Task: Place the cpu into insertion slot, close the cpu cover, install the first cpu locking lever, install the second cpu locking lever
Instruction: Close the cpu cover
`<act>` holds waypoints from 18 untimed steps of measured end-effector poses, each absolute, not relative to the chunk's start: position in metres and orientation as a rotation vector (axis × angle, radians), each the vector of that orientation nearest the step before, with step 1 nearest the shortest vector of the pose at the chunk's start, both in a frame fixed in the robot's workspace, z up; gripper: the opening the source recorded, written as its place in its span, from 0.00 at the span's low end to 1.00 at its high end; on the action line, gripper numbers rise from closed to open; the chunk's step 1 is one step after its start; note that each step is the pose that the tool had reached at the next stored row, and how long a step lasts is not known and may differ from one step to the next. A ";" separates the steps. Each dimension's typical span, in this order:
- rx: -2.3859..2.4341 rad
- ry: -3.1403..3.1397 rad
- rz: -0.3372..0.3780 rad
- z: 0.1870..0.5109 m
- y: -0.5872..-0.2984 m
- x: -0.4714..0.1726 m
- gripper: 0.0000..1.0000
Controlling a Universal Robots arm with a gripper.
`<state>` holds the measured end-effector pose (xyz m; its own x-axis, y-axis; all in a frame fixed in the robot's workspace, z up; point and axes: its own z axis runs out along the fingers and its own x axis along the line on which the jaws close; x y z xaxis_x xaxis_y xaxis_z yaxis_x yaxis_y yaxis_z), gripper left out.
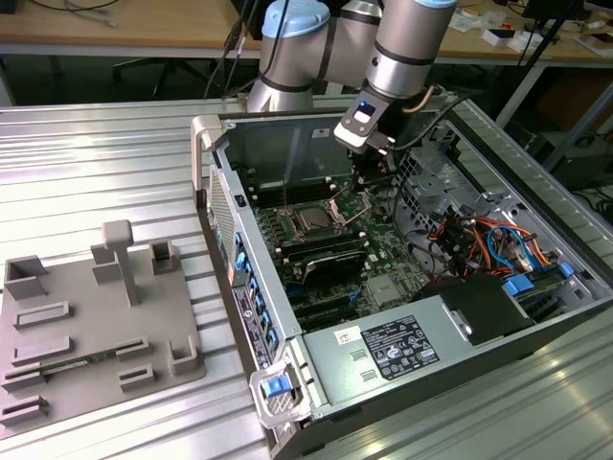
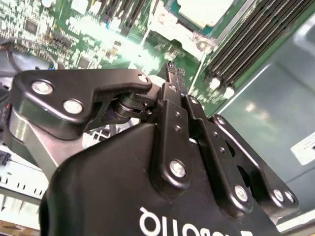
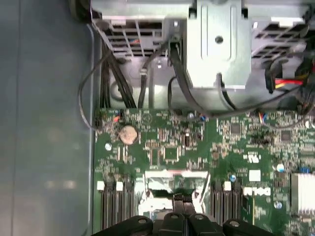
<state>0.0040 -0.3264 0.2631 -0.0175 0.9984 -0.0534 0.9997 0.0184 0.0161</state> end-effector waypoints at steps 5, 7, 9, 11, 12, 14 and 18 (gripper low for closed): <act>2.169 2.209 -0.046 0.263 -0.325 0.034 0.11; 2.171 2.211 -0.051 0.262 -0.324 0.046 0.11; 2.172 2.213 -0.054 0.260 -0.323 0.049 0.11; 2.171 2.214 -0.054 0.255 -0.323 0.050 0.11; 2.171 2.214 -0.054 0.253 -0.323 0.050 0.11; 2.171 2.215 -0.055 0.249 -0.323 0.050 0.11; 2.172 2.218 -0.059 0.241 -0.323 0.049 0.11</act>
<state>0.0488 -0.3232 0.2408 -0.0210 0.9984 -0.0530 0.9998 0.0209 -0.0014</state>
